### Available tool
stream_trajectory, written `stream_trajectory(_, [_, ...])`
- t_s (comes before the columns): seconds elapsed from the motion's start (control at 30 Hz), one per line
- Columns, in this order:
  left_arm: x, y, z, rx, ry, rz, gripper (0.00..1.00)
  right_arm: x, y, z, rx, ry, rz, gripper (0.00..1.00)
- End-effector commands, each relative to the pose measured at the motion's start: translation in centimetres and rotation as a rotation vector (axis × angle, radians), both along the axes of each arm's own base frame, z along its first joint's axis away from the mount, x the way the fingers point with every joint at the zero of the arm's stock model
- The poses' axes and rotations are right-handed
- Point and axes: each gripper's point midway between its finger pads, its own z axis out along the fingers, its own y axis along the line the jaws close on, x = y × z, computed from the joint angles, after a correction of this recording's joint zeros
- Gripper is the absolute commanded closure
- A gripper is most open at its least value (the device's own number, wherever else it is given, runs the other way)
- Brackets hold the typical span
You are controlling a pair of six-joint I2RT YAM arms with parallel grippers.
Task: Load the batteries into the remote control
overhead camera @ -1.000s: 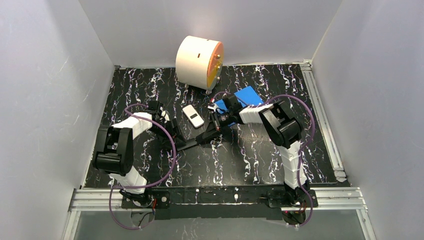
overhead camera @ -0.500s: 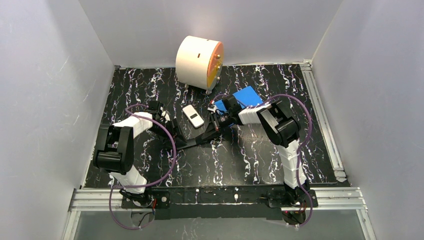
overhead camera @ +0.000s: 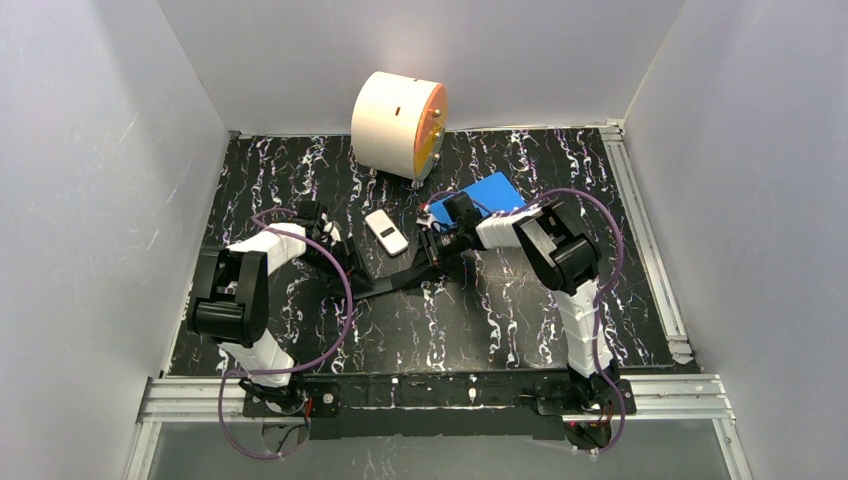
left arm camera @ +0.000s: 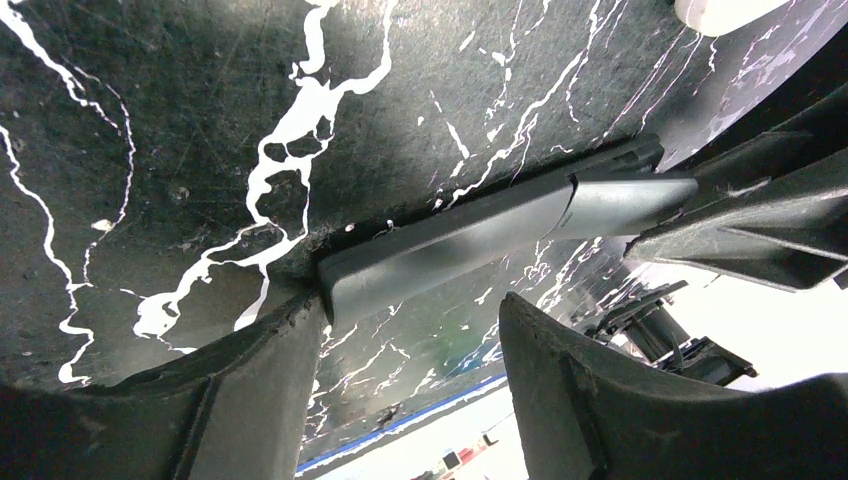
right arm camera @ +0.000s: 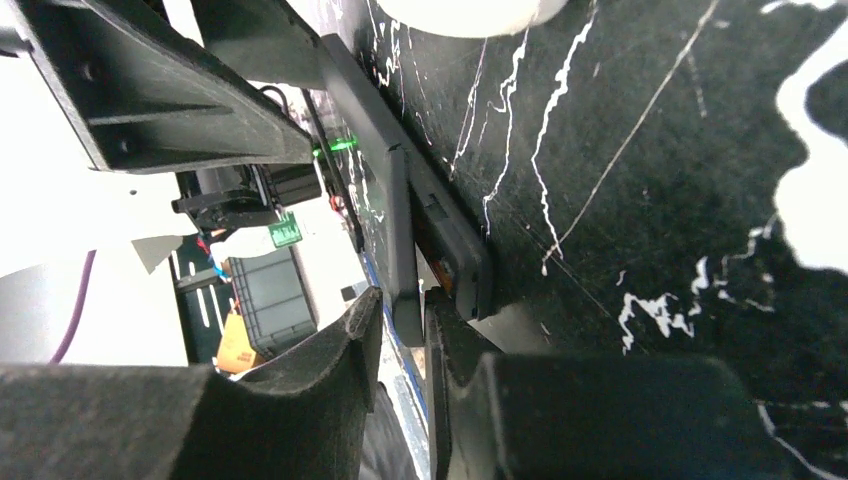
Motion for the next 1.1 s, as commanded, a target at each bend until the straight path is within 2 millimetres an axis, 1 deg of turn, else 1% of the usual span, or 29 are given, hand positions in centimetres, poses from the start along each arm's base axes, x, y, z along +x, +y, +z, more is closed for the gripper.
stream_trajectory(0.0, [0.5,0.4,0.1,0.026,-0.009,-0.01,0.38,1.0,-0.4,1.9,-0.009,-0.062,0.006,0.7])
stream_trajectory(0.07, [0.6,0.4,0.1,0.026,-0.01,-0.012,0.38,1.5,-0.6,2.7,-0.001,-0.083,-0.001,0.69])
stream_trajectory(0.17, [0.5,0.4,0.1,0.025,-0.009,-0.012,0.37,2.1,-0.9,3.9,0.007,-0.103,-0.007,0.61])
stream_trajectory(0.23, [0.5,0.4,0.0,0.025,-0.008,-0.014,0.37,2.1,-1.1,4.0,0.003,-0.114,0.003,0.55])
stream_trajectory(0.37, [0.5,0.4,0.0,0.024,-0.006,-0.014,0.37,1.6,-1.5,3.5,-0.021,-0.103,0.025,0.46])
stream_trajectory(0.5, [0.5,0.4,-0.1,0.025,-0.007,-0.014,0.37,1.2,-2.2,3.3,-0.061,-0.103,0.04,0.45])
stream_trajectory(0.63, [0.4,0.5,-0.1,0.026,-0.006,-0.013,0.36,1.4,-3.2,3.1,-0.144,-0.163,0.065,0.45])
stream_trajectory(0.73, [0.3,0.6,-0.2,0.032,-0.007,-0.013,0.36,2.5,-3.4,3.1,-0.192,-0.251,0.061,0.46])
stream_trajectory(0.83, [0.3,0.7,-0.2,0.039,-0.006,-0.012,0.35,4.1,-3.3,2.8,-0.246,-0.359,0.019,0.46])
stream_trajectory(0.93, [0.3,0.8,-0.3,0.05,-0.006,-0.006,0.35,5.5,-3.1,1.9,-0.292,-0.443,-0.049,0.46])
stream_trajectory(1.0, [0.4,1.3,-0.3,0.082,-0.011,0.008,0.35,6.1,-2.7,1.3,-0.313,-0.472,-0.081,0.46])
stream_trajectory(1.07, [0.5,2.0,-0.2,0.127,-0.031,0.03,0.31,6.6,-2.3,0.8,-0.337,-0.484,-0.112,0.46])
